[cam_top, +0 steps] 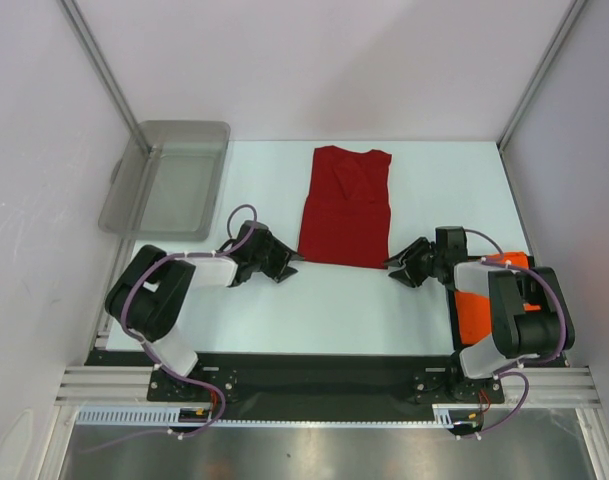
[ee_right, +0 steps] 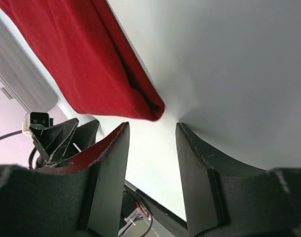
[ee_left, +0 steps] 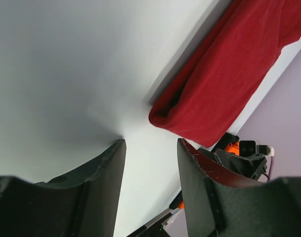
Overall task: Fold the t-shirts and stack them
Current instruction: Fold the tshirt
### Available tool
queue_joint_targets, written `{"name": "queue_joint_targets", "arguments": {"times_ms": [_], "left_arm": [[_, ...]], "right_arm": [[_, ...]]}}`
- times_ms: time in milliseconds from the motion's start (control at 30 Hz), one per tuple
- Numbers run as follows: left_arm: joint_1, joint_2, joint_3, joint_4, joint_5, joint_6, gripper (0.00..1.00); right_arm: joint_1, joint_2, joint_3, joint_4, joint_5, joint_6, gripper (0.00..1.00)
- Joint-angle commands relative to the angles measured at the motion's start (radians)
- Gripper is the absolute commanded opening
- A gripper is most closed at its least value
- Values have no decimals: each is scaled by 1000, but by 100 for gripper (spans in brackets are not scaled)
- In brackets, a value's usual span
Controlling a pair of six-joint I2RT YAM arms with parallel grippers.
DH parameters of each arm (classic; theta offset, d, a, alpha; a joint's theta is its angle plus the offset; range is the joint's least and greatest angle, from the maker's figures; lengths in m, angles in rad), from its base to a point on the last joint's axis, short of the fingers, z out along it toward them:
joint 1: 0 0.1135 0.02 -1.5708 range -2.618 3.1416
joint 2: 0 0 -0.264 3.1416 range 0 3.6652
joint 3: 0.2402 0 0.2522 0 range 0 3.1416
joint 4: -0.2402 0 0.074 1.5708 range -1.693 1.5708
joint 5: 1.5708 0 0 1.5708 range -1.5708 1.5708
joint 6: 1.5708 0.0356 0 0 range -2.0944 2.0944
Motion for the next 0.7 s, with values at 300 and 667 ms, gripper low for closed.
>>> {"name": "queue_joint_targets", "arguments": {"times_ms": [300, 667], "left_arm": [[32, 73, 19, 60, -16, -53, 46], [66, 119, 44, 88, 9, -27, 31]], "right_arm": [[2, 118, 41, 93, 12, 42, 47], [8, 154, 47, 107, 6, 60, 35]]}}
